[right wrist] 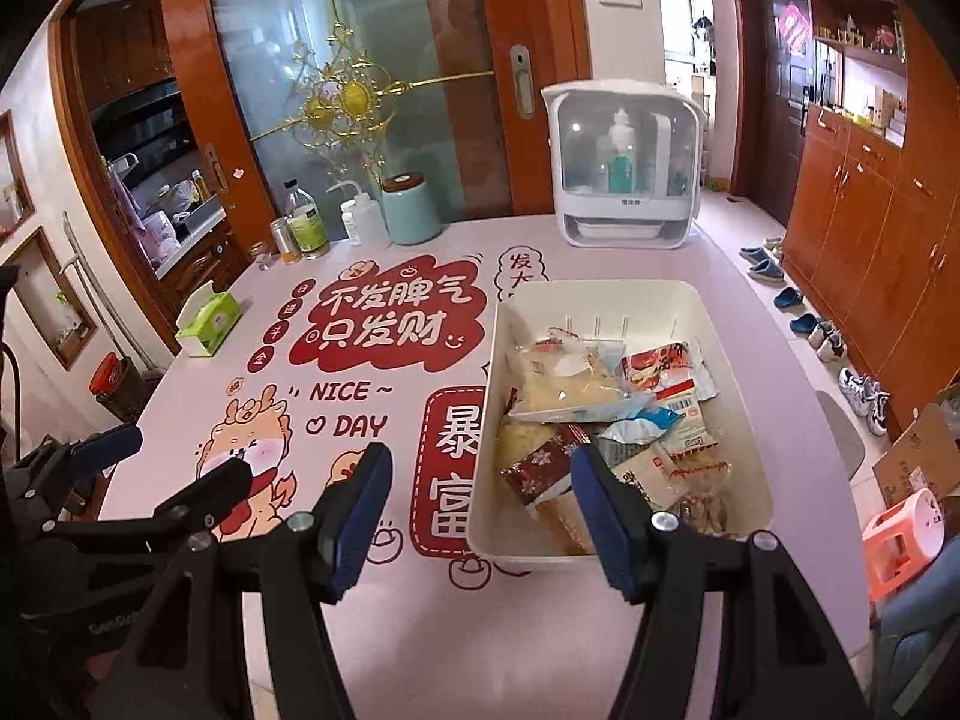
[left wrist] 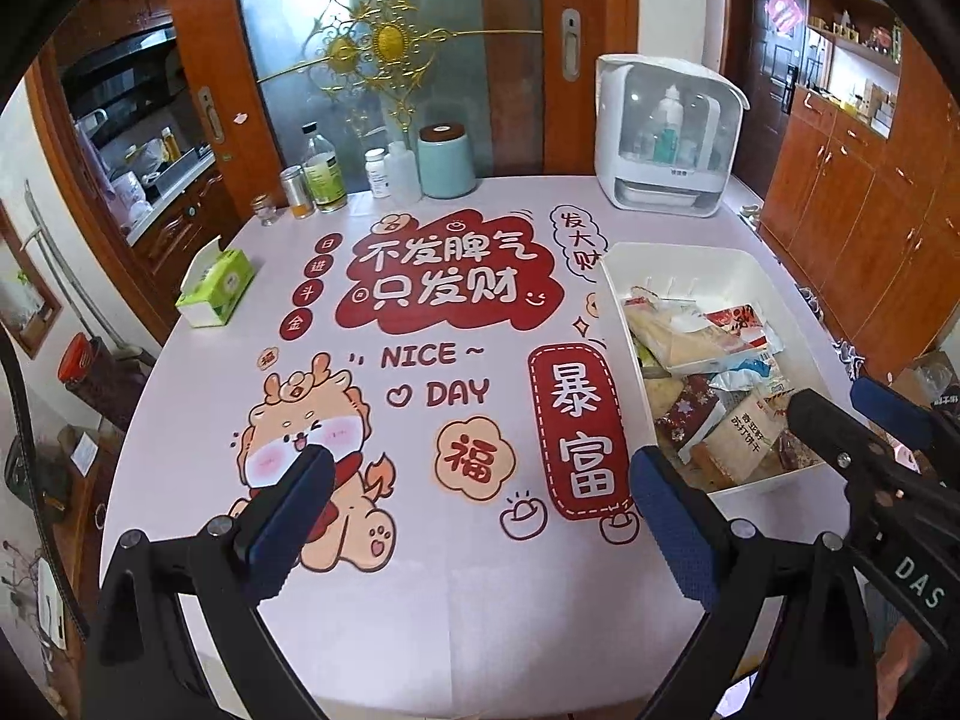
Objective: Organize snacks
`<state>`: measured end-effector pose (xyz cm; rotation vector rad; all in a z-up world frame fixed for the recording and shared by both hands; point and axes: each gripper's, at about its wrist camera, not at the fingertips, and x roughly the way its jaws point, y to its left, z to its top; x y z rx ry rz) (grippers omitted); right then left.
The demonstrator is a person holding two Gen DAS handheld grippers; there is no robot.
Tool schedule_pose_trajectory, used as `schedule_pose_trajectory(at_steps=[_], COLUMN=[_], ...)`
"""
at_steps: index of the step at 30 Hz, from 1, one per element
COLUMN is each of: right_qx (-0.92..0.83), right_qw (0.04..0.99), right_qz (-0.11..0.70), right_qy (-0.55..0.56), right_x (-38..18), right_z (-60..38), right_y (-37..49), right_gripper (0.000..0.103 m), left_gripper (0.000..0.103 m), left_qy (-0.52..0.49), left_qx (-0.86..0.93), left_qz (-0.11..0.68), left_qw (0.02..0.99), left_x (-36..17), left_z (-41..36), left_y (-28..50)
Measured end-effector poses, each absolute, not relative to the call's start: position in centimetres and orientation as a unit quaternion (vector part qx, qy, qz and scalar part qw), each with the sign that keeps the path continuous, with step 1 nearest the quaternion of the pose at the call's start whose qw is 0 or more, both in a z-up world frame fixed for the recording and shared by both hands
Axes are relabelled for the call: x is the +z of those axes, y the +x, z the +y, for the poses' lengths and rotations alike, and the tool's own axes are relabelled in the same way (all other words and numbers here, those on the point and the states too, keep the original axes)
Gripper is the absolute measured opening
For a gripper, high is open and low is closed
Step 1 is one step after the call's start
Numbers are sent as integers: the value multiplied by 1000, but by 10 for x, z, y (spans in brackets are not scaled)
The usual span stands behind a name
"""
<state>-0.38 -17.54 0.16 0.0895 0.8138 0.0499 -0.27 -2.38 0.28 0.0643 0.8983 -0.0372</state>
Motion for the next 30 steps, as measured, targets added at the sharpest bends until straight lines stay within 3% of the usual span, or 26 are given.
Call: schedule_pose_trajectory(at_steps=[30], right_qx=[7], right_qw=[923], right_qz=[382], right_qy=[47], right_x=[35], right_z=[-143], right_y=[-38], right_gripper=[63], left_gripper=[99], left_qy=[14], left_qx=[-27], left_qz=[417], left_qw=[908], left_x=[25], left_z=[6], left_y=[-31])
